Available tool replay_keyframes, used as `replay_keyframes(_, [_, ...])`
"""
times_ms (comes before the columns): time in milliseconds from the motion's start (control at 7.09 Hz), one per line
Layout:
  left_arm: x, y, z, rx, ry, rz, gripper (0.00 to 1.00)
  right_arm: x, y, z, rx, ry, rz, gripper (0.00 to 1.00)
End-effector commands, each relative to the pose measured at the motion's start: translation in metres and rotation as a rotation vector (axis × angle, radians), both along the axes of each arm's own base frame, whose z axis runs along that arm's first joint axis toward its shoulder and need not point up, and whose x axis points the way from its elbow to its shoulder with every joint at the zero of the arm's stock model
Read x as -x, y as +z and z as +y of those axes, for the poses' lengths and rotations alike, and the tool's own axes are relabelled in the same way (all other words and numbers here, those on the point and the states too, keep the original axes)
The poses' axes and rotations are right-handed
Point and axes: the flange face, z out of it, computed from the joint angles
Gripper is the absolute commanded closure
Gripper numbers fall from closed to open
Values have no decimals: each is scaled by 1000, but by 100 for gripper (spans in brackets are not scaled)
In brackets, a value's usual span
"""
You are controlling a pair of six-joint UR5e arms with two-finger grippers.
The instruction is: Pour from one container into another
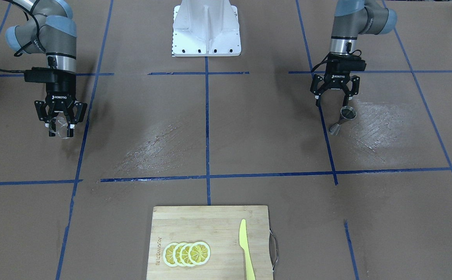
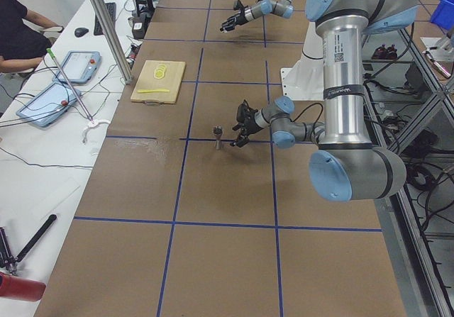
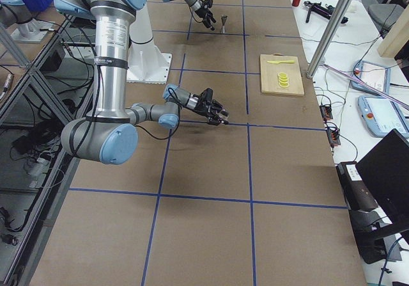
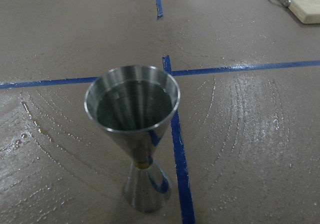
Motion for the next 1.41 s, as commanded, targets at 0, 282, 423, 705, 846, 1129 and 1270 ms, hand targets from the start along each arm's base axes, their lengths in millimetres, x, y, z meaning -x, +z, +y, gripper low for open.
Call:
replay_keyframes(0, [17, -44, 15, 46, 104, -6, 0, 10, 10, 11, 20, 4, -40, 100])
replay_keyframes(282, [28, -89, 26, 98, 176, -6, 0, 21, 25, 23, 16, 5, -28, 100])
replay_keyframes(423, [35, -109, 30, 109, 201, 2, 0, 23, 26, 25, 12, 6, -29, 100])
replay_keyframes(705, [42, -127, 36, 125, 228, 10, 0, 25, 27, 30, -12, 20, -17, 76])
replay_keyframes(846, [43, -128, 36, 126, 227, 10, 0, 30, 31, 32, -33, 36, -2, 52])
replay_keyframes(1129, [46, -135, 39, 133, 293, 16, 0, 36, 39, 37, -55, 45, 23, 21])
replay_keyframes(1270, [48, -138, 40, 129, 310, 16, 0, 36, 38, 38, -68, 54, 25, 0])
